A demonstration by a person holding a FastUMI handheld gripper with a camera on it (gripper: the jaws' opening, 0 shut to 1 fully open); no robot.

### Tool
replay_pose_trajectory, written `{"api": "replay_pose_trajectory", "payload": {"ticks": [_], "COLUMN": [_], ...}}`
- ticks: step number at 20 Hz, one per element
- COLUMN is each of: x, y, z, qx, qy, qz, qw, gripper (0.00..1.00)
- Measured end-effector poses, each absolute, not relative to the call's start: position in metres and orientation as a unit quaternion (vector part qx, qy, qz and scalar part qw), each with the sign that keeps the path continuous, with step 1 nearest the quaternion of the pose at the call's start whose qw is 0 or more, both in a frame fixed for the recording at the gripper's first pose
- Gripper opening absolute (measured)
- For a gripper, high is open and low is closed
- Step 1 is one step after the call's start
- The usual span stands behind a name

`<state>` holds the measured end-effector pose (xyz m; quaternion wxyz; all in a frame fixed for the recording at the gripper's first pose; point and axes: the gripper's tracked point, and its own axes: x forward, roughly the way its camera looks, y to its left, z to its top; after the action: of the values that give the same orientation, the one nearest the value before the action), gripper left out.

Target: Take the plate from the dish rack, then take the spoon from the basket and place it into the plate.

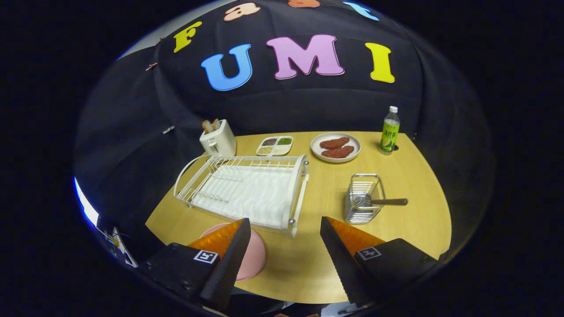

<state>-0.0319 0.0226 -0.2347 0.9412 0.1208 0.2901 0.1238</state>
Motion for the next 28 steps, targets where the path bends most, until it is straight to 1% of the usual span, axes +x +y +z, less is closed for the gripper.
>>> {"api": "replay_pose_trajectory", "payload": {"ticks": [3,9,11,14,16,17,18,19,20,21,22,23,24,25,28], "x": [-0.014,0.010,0.017,0.027,0.032,0.033,0.034,0.035,0.034,0.033,0.031,0.030,0.027,0.028,0.033], "y": [-0.037,-0.099,-0.103,-0.104,-0.102,-0.103,-0.104,-0.104,-0.101,-0.100,-0.097,-0.093,-0.092,-0.090,-0.084], "z": [-0.240,-0.282,-0.302,-0.322,-0.330,-0.333,-0.336,-0.340,-0.343,-0.346,-0.348,-0.350,-0.347,-0.348,-0.346], "qx": [0.102,0.076,0.078,0.079,0.078,0.078,0.078,0.081,0.085,0.088,0.093,0.099,0.102,0.111,0.127], "qy": [0.292,0.322,0.342,0.362,0.370,0.374,0.379,0.384,0.388,0.394,0.397,0.399,0.399,0.397,0.394], "qz": [0.066,0.021,0.023,0.030,0.034,0.033,0.030,0.026,0.026,0.025,0.028,0.032,0.033,0.036,0.037], "qw": [0.948,0.943,0.936,0.929,0.925,0.924,0.922,0.920,0.917,0.915,0.913,0.911,0.911,0.910,0.910], "gripper": [0.98,0.98,0.97,0.91,0.83,0.74,0.68,0.54,0.46,0.34,0.29,0.27,0.28,0.21,0.14]}}
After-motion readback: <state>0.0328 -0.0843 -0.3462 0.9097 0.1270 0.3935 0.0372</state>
